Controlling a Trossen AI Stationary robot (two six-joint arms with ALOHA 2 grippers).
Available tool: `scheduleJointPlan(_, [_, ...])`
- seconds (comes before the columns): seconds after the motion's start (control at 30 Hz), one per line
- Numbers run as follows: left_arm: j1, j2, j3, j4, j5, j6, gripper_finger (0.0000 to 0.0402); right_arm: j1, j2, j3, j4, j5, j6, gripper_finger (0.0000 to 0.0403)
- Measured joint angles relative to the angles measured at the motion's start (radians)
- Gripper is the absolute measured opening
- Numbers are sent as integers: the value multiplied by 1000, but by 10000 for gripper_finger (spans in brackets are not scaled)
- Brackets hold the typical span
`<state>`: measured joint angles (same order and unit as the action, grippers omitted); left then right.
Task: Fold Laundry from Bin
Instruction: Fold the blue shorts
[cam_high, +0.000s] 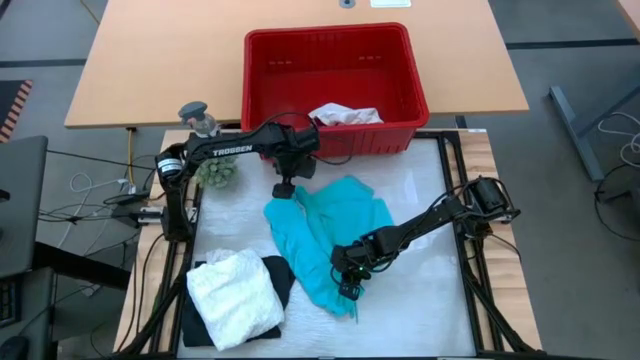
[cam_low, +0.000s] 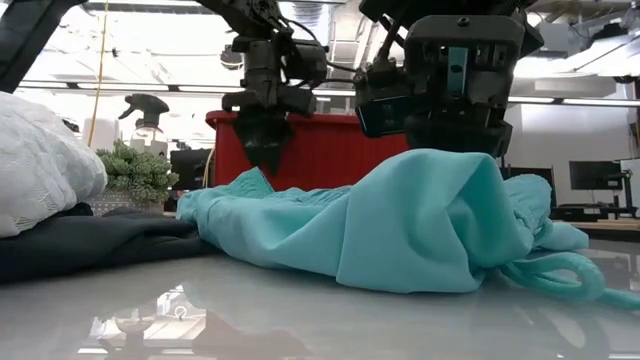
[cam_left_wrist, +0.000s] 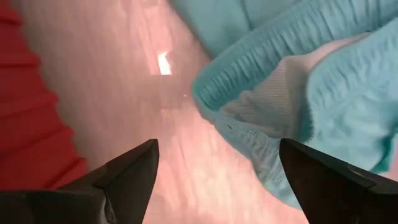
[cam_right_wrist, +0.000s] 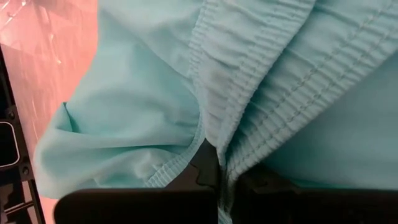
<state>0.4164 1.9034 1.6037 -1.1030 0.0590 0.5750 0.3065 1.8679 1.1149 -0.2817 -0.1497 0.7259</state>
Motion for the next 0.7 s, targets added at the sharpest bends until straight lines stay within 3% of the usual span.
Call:
scheduleJointPlan(0.3, [-4, 0, 31, -48, 34, -99, 322, 0, 0, 0, 0, 16, 5, 33])
scheduleJointPlan(0.5, [-8, 0, 113, -133, 239, -21, 322, 0, 0, 0, -1, 16, 7, 33])
scheduleJointPlan(0.6, [0, 1, 100, -130, 226, 20, 322, 0, 0, 0, -1, 16, 8, 33])
scheduleJointPlan(0.7, [29, 13, 55, -89, 282, 22, 322, 1, 0, 0, 0, 16, 8, 33])
